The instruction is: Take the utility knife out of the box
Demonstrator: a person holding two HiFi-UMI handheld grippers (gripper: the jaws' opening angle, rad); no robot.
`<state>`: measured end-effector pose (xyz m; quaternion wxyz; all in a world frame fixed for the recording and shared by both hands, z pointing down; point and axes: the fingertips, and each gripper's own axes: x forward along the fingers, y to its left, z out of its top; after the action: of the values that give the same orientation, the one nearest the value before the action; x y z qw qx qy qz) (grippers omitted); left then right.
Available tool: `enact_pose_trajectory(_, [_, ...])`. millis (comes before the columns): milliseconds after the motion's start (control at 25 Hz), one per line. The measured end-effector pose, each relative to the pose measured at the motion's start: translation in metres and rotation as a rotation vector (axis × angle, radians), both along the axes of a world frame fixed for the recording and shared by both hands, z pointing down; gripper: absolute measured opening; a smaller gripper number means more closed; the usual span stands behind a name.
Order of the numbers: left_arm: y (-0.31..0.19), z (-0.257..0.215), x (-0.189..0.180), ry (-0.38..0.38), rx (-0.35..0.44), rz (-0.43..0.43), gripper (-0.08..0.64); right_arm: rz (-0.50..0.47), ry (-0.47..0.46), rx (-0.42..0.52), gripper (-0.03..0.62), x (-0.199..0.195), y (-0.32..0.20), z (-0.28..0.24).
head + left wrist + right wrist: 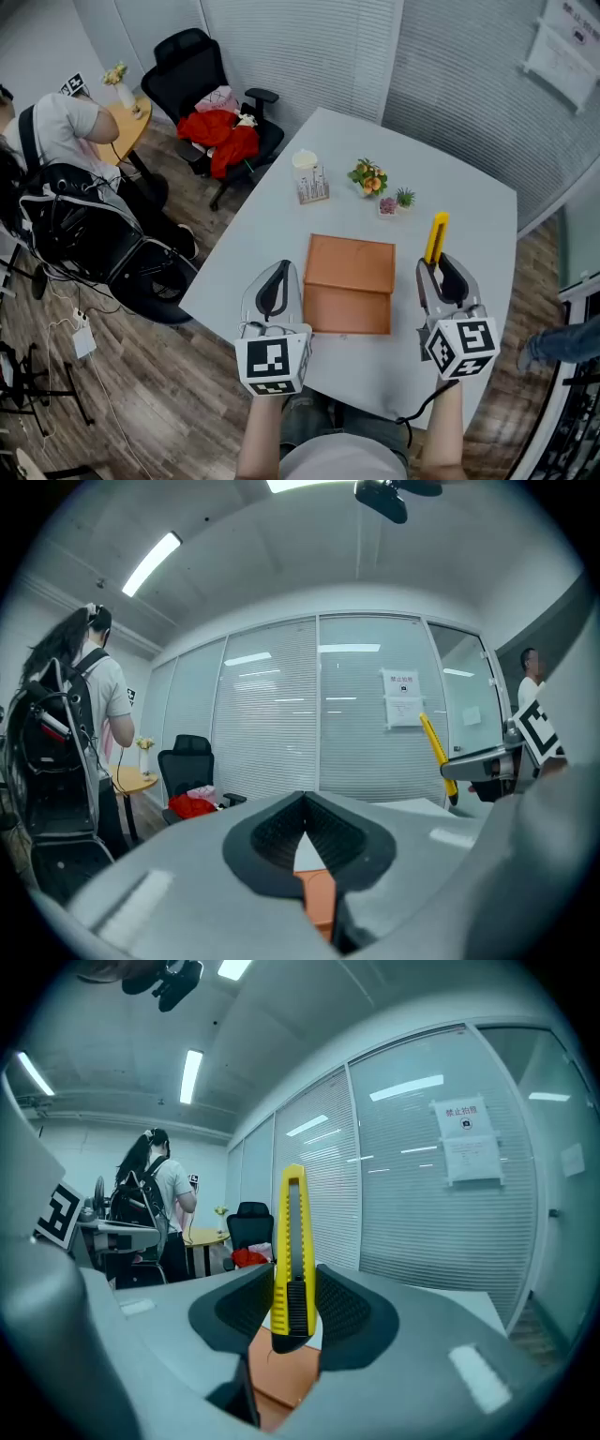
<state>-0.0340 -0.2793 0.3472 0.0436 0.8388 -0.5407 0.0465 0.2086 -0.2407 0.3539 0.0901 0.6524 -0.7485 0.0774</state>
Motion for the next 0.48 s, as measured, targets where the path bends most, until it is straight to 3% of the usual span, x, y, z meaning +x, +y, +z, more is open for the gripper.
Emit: enact_pose_trajectory(480, [0.001,-0.035,0.007,0.024,0.068,0.008,0.0,0.096,-0.025,0.085,0.169,0.016,0.015,-0.027])
